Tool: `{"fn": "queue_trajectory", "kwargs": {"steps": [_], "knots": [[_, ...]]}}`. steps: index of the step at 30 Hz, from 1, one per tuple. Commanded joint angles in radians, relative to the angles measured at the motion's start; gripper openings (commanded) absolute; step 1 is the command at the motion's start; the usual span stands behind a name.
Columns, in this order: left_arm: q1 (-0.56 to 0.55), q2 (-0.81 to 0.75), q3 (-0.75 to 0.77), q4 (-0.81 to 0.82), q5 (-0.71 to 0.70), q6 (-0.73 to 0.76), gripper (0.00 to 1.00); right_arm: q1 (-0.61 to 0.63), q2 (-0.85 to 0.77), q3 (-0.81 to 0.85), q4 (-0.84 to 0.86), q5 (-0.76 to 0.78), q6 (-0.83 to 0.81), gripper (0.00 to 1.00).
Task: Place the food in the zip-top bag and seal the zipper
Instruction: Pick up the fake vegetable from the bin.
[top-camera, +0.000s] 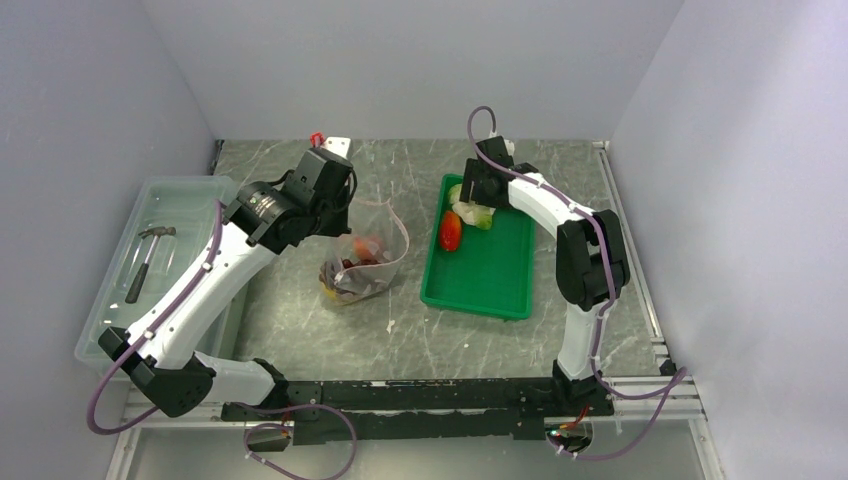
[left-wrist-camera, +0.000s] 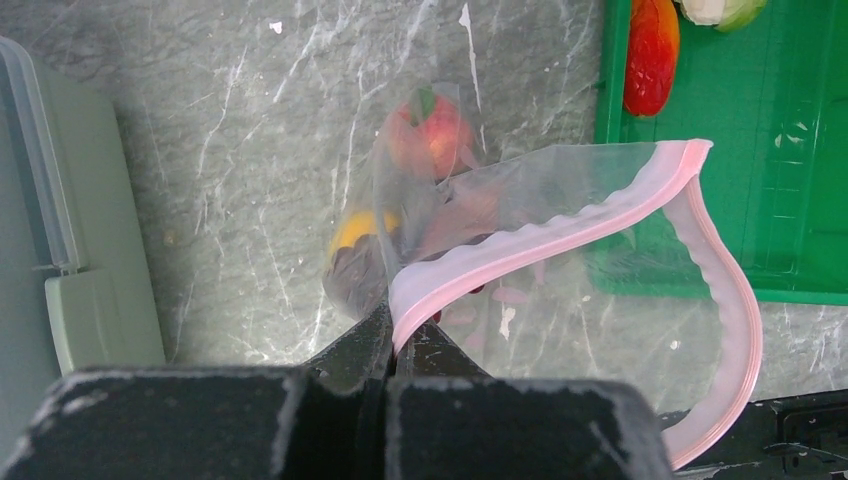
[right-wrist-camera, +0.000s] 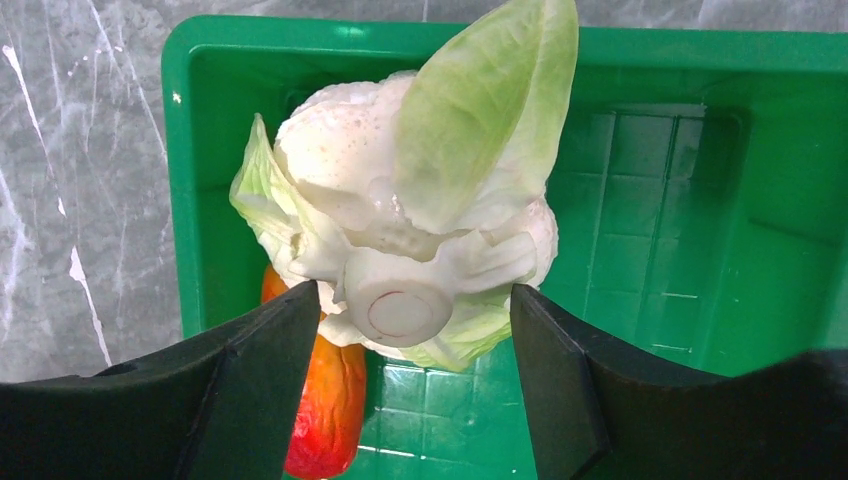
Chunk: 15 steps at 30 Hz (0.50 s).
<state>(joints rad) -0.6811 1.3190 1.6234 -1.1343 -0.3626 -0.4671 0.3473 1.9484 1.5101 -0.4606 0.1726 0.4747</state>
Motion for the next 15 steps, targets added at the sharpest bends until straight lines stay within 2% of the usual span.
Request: {"fn": "queue_trajectory", "kwargs": {"steps": [1, 4, 9, 15], "knots": [[0.002, -0.018, 0.003, 0.042, 0.005, -0.010, 0.00, -0.006, -0.039, 0.028, 0.031, 0.001, -0.003, 0.71], [0.003, -0.018, 0.000, 0.042, 0.008, -0.010, 0.00, -0.005, -0.034, 0.021, 0.039, -0.007, -0.006, 0.60], [0.003, -0.019, -0.003, 0.039, 0.005, -0.013, 0.00, -0.005, -0.038, 0.012, 0.048, 0.001, -0.007, 0.31], [0.003, -0.020, -0.005, 0.041, 0.010, -0.014, 0.00, -0.005, -0.048, 0.012, 0.043, 0.005, -0.016, 0.04]]}}
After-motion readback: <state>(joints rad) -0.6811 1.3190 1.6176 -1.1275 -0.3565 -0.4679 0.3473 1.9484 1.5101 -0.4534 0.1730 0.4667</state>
